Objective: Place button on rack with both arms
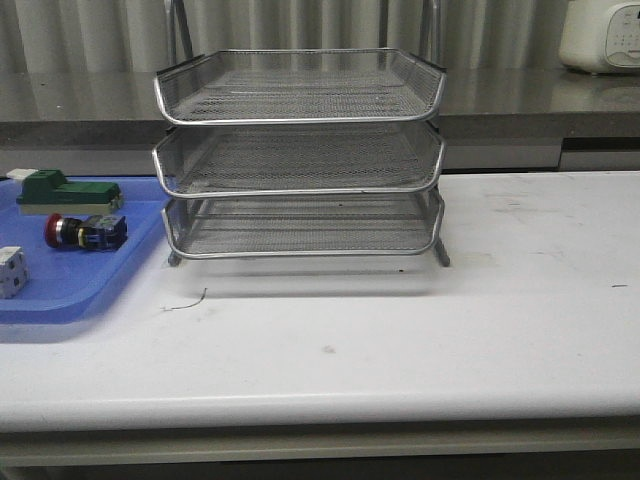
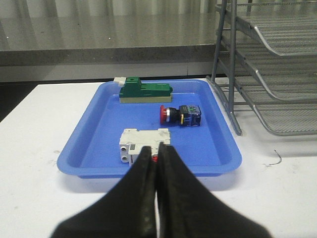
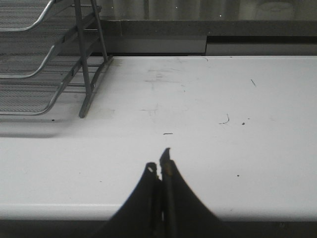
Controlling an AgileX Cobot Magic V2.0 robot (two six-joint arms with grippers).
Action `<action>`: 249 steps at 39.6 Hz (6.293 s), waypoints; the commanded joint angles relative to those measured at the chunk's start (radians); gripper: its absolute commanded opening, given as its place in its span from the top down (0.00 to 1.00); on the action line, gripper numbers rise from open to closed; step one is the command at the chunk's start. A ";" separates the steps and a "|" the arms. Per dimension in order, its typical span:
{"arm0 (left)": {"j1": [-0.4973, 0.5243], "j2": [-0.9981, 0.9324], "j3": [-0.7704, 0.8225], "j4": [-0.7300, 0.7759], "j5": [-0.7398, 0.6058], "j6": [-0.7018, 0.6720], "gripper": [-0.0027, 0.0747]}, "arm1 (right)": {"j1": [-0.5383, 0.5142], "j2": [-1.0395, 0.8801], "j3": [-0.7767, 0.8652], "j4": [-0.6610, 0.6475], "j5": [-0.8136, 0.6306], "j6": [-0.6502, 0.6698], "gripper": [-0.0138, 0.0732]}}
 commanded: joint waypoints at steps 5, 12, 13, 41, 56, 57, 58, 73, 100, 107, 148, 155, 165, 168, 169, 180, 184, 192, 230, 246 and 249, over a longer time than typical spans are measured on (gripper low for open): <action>0.003 -0.022 0.009 -0.002 -0.079 -0.006 0.99 | 0.001 -0.017 -0.005 -0.008 -0.080 -0.006 0.91; 0.003 -0.022 0.009 -0.002 -0.079 -0.006 0.99 | 0.001 -0.017 -0.005 -0.008 -0.080 -0.006 0.91; 0.003 -0.022 0.009 -0.002 -0.079 -0.006 0.99 | 0.001 -0.017 -0.005 -0.008 -0.080 -0.006 0.91; 0.003 -0.022 0.009 -0.002 -0.130 -0.004 0.99 | 0.000 -0.017 -0.005 -0.008 -0.107 0.000 0.91; 0.003 -0.007 -0.135 -0.004 -0.444 -0.004 0.99 | 0.000 -0.014 -0.180 -0.008 -0.171 -0.006 0.91; 0.003 0.003 -0.167 -0.004 -0.429 -0.004 0.99 | 0.000 -0.007 -0.210 -0.008 -0.154 -0.006 0.91; 0.003 0.013 -0.200 -0.002 -0.405 -0.004 0.99 | 0.000 -0.001 -0.233 -0.008 -0.130 -0.006 0.91; 0.003 0.411 -0.556 0.119 0.109 0.004 0.99 | 0.000 0.383 -0.588 -0.008 0.183 0.000 0.91; 0.003 0.444 -0.558 0.091 0.101 0.004 0.17 | 0.000 0.490 -0.603 0.040 0.186 0.000 0.12; 0.003 0.444 -0.558 0.091 0.101 0.004 0.21 | 0.001 0.714 -0.664 0.215 0.210 -0.006 0.18; 0.003 0.444 -0.558 0.091 0.101 0.004 0.25 | 0.117 1.685 -1.012 1.649 0.358 -1.092 0.29; 0.003 0.444 -0.558 0.091 0.101 0.004 0.25 | 0.117 1.732 -1.035 1.653 0.346 -1.092 0.32; 0.003 0.444 -0.558 0.091 0.101 0.004 0.25 | 0.119 1.786 -1.103 1.659 0.347 -1.092 0.32; 0.003 0.444 -0.558 0.091 0.101 0.004 0.25 | 0.119 1.801 -1.117 1.659 0.350 -1.091 0.33; 0.003 0.444 -0.558 0.091 0.101 0.004 0.25 | 0.119 1.808 -1.119 1.659 0.354 -1.089 0.34; 0.003 0.444 -0.558 0.091 0.101 0.004 0.25 | 0.119 1.823 -1.125 1.658 0.407 -1.083 0.62; 0.003 0.444 -0.558 0.091 0.101 0.004 0.25 | 0.119 1.823 -1.125 1.649 0.433 -1.083 0.66; 0.003 0.444 -0.558 0.091 0.101 0.004 0.25 | 0.118 1.823 -1.125 1.623 0.458 -1.083 0.71; 0.003 0.444 -0.558 0.091 0.101 0.004 0.25 | 0.038 1.823 -1.125 1.302 0.705 -0.989 0.71; 0.003 0.444 -0.558 0.091 0.101 0.004 0.25 | 0.036 1.823 -1.125 1.126 0.788 -0.939 0.71; 0.003 0.444 -0.558 0.091 0.101 0.004 0.25 | 0.036 1.823 -1.125 1.104 0.811 -0.938 0.71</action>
